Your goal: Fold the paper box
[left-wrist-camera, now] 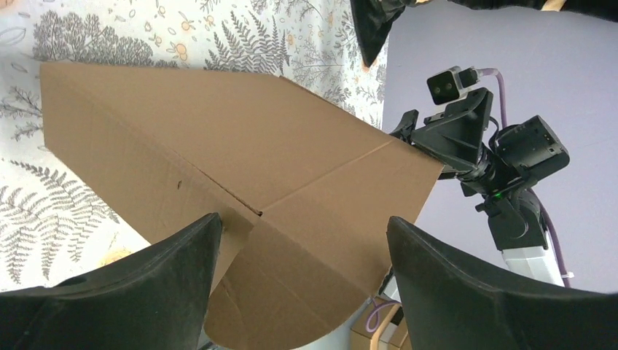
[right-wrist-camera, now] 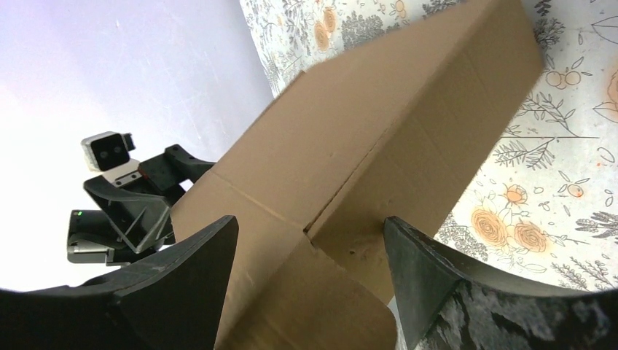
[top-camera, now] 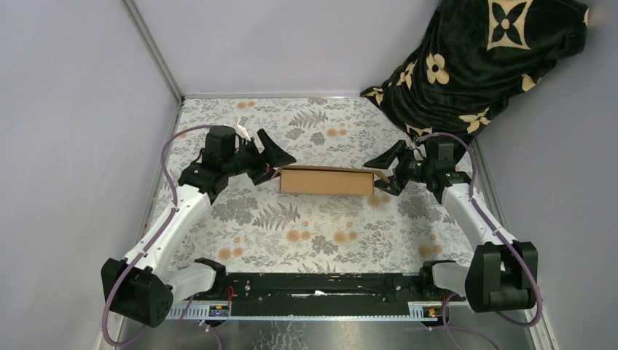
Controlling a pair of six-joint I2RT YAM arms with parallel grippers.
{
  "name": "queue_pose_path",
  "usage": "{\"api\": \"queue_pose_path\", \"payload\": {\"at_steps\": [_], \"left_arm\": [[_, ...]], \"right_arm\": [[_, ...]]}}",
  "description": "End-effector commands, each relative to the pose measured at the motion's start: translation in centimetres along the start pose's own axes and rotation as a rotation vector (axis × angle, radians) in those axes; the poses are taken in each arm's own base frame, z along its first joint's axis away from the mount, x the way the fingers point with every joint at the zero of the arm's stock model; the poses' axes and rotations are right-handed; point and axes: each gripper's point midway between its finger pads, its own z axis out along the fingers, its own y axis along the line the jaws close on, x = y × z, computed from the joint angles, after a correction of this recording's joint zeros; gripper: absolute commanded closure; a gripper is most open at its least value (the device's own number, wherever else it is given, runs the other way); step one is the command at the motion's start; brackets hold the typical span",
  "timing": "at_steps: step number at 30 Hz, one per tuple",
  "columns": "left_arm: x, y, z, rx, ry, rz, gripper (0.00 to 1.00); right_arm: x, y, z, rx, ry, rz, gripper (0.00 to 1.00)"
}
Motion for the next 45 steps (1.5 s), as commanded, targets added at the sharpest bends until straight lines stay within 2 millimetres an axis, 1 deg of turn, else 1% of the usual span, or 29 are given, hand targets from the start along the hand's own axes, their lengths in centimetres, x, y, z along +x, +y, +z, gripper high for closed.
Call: {"api": "queue_pose_path", "payload": {"at_steps": [1,5,7,10,14,20,25,31,37,42,45], "left_arm": [[2.4,-2.3,-0.7,0.121,0.103,-0.076,0.11],[2.9,-1.9,-0.6,0.134,0.113,-0.101,0.1],[2.9,-1.6,-0.5,0.129,0.109,-0.096,0.1],[3.1,-0.8,-0.1,0.116,0.103,-0.101,0.09],[2.8,-0.1,0.9,0.11,0.103,-0.11,0.09],[1.8,-0.1,1.9,0.106,0.102,-0.102,0.09],[0.9,0.4,2.5,0.101,0.099,-0.105,0.09],[-0.6,1.5,2.8,0.087,0.079,-0.099,0.09],[-2.1,2.1,2.8,0.061,0.061,-0.056,0.09],[-3.1,3.5,3.2,0.032,0.05,-0.043,0.09],[-3.6,4.2,3.4,0.026,0.041,-0.047,0.09]], "right_arm": [[2.6,5.5,-1.9,-0.128,0.087,-0.047,0.2],[2.8,6.2,-2.4,-0.125,0.072,-0.054,0.19],[2.8,6.0,-2.4,-0.116,0.066,-0.056,0.19],[2.7,5.2,-2.0,-0.108,0.062,-0.044,0.19],[2.2,4.2,-1.3,-0.107,0.047,-0.018,0.19],[1.1,4.1,-0.4,-0.111,0.029,-0.014,0.18],[0.3,4.1,0.3,-0.11,0.026,-0.015,0.18],[-0.5,3.5,1.2,-0.093,0.025,-0.038,0.17],[-1.1,2.9,1.9,-0.074,0.029,-0.084,0.15],[-1.8,1.9,2.5,-0.032,0.029,-0.117,0.14],[-2.2,1.6,2.8,-0.019,0.036,-0.137,0.14]]}}
